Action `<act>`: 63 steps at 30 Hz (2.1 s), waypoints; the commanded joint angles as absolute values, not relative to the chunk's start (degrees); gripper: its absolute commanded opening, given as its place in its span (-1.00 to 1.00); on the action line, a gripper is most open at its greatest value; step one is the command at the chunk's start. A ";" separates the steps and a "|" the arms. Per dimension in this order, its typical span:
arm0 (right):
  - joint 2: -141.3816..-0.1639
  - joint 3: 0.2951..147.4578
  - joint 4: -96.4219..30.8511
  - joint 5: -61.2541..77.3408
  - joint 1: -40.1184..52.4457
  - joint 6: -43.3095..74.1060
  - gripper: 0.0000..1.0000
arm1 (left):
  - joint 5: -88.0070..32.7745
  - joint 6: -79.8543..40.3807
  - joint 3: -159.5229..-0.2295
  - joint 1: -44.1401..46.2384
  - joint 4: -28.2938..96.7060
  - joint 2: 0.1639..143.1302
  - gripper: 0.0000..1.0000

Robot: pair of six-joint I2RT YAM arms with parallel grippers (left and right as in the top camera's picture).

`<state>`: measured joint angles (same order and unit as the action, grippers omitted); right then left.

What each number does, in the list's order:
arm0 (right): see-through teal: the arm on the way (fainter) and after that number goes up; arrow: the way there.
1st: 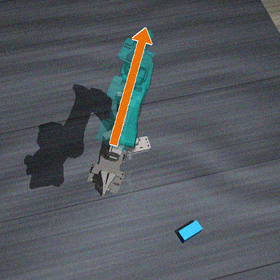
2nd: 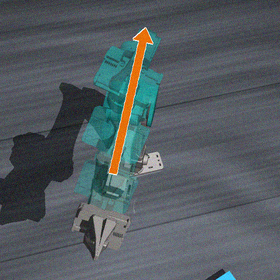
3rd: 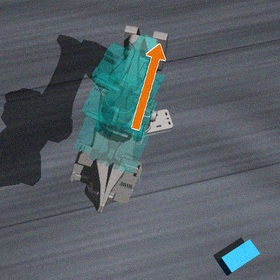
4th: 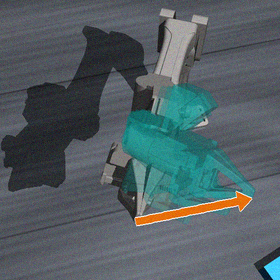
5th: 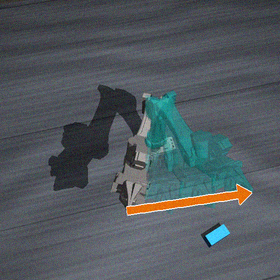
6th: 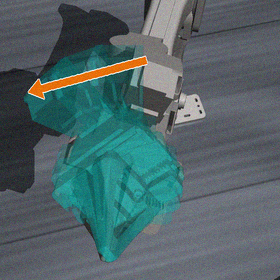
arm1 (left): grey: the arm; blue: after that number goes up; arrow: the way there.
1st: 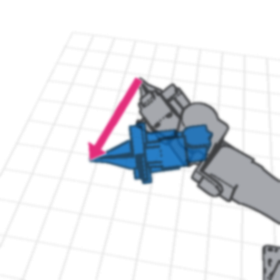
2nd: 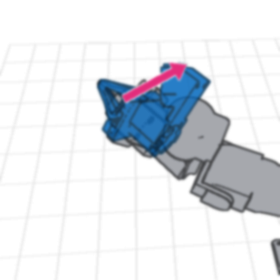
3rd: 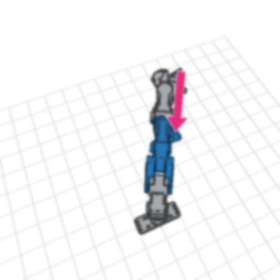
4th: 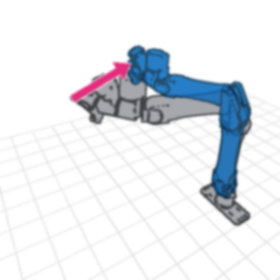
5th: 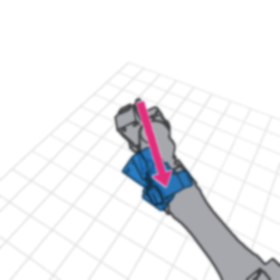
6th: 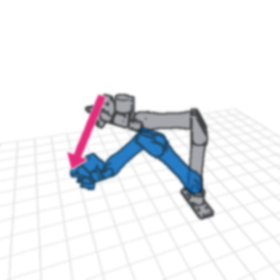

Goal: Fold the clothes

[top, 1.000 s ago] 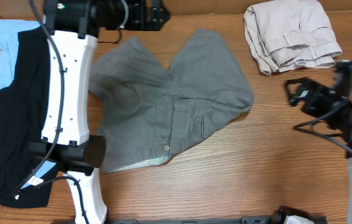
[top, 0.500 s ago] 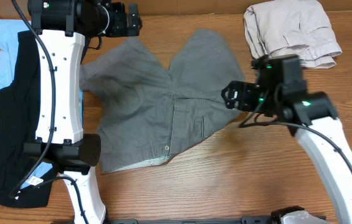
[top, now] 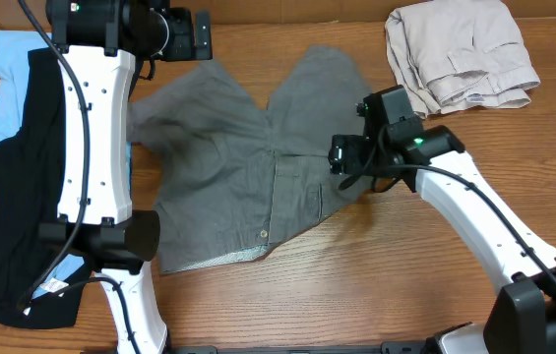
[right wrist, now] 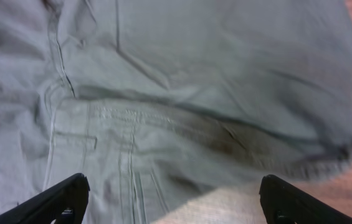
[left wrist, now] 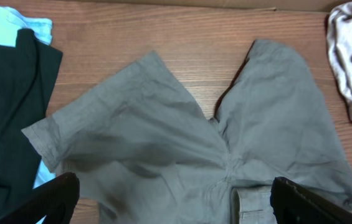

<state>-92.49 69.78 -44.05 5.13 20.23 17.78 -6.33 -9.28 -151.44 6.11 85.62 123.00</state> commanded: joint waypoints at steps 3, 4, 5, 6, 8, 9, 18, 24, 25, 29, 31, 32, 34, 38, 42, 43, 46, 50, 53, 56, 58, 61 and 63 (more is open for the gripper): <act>-94.61 71.33 -37.63 4.08 25.69 16.40 0.80 | -5.32 -8.80 -151.11 5.98 85.76 126.19 1.00; -95.31 71.33 -36.29 3.86 26.65 16.25 0.80 | -5.34 -8.80 -151.11 5.98 85.76 126.52 1.00; -96.07 71.33 -34.79 3.86 27.79 15.53 0.80 | -5.32 -8.80 -151.11 5.96 85.76 126.82 1.00; -97.14 71.35 -33.43 3.84 28.97 14.61 0.80 | -5.30 -8.78 -151.11 5.96 85.76 127.09 1.00; -99.13 71.35 -31.77 3.66 30.85 13.41 0.80 | -5.32 -8.80 -151.11 5.96 85.80 127.59 0.99; -100.18 71.44 -31.51 3.40 31.77 12.84 0.80 | -5.30 -8.78 -151.11 5.96 85.82 127.79 0.99; -105.82 73.12 -34.39 -0.51 36.95 9.15 0.81 | -5.34 -8.82 -151.13 5.96 86.02 129.01 1.00; -105.91 73.12 -35.73 -2.61 37.28 10.70 0.66 | -5.34 -8.82 -151.11 5.98 86.15 129.01 1.00; -106.06 73.12 -36.67 -3.66 37.28 10.70 0.60 | -5.37 -8.82 -151.11 5.98 86.19 129.01 1.00; -107.44 73.12 -40.99 -8.16 37.28 12.12 0.55 | -5.37 -8.82 -151.11 5.98 86.70 129.01 1.00; -108.33 73.08 -43.09 -8.58 36.91 13.50 0.56 | -5.37 -8.82 -151.11 5.98 87.15 129.01 1.00; -108.62 73.08 -43.79 -9.02 36.67 14.90 0.56 | -5.37 -8.82 -151.13 5.98 87.24 129.01 1.00; -108.97 73.08 -45.56 -9.43 36.10 17.87 0.56 | -5.37 -8.82 -151.13 5.98 87.55 129.01 0.99; -109.32 73.08 -50.33 -9.39 34.30 23.77 0.56 | -5.37 -8.82 -151.11 5.98 87.99 129.01 1.00; -109.32 72.97 -55.20 -9.39 31.90 28.14 0.56 | -5.34 -8.80 -151.13 5.98 87.99 129.01 0.99; -109.32 72.95 -56.14 -9.39 31.24 28.95 0.57 | -5.37 -8.80 -151.11 5.98 88.03 129.01 0.99; -109.32 72.86 -58.48 -8.82 28.88 30.30 0.58 | -5.37 -8.80 -151.13 6.02 88.03 129.01 1.00; -109.32 72.82 -61.47 -7.42 24.29 30.30 0.64 | -5.37 -8.80 -151.11 6.02 88.01 129.01 0.99; -109.21 72.88 -63.24 -6.85 20.03 30.20 0.66 | -5.39 -8.80 -151.11 6.02 87.99 129.01 1.00; -107.13 75.22 -63.79 -0.21 16.08 24.56 0.66 | -5.39 -8.80 -151.11 6.02 87.90 129.01 1.00; -105.47 77.21 -63.81 1.85 16.03 22.24 0.66 | -5.39 -8.80 -151.13 6.02 87.72 129.01 1.00; -102.69 81.36 -63.70 2.92 18.48 19.05 0.66 | -5.37 -8.80 -151.11 6.00 87.35 129.01 1.00; -101.89 84.18 -63.31 2.90 21.15 17.21 0.66 | -5.37 -8.80 -151.11 6.00 87.15 129.01 1.00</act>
